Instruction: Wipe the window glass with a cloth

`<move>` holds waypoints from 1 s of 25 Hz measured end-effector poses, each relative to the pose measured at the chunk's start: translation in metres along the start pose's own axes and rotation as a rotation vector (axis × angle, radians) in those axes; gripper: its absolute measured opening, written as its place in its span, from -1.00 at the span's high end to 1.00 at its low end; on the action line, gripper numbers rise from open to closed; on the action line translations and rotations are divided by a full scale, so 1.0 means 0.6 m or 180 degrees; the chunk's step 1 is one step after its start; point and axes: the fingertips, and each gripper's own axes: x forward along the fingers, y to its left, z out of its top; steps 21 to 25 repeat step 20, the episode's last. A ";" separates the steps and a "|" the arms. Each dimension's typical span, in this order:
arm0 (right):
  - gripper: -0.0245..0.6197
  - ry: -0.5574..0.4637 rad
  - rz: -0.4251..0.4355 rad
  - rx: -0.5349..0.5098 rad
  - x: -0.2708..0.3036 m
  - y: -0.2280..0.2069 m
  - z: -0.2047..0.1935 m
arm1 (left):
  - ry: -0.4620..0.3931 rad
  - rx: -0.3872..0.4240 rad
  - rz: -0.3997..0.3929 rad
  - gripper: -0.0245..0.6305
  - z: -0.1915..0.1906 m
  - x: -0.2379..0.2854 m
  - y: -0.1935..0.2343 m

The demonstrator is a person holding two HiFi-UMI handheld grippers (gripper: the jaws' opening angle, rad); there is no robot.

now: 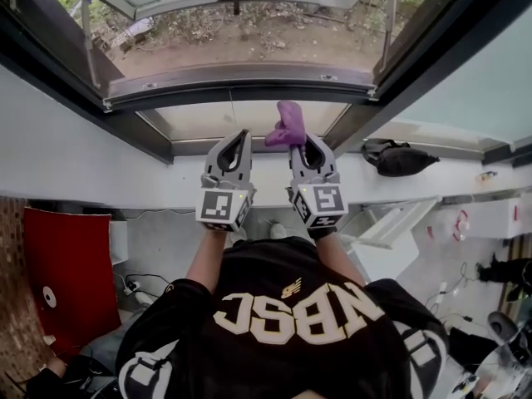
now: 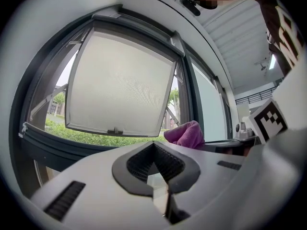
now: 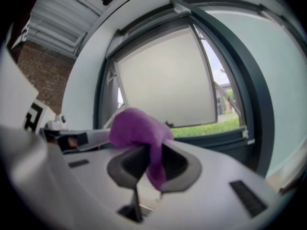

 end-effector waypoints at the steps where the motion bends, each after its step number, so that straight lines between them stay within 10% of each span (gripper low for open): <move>1: 0.70 -0.0009 0.0009 -0.0013 0.003 0.004 0.002 | -0.0006 -0.0011 -0.0003 0.87 0.000 0.000 0.003; 25: 0.70 -0.0032 0.0090 -0.0087 0.041 0.058 0.011 | 0.0036 -0.0134 0.0002 0.87 -0.007 -0.008 0.065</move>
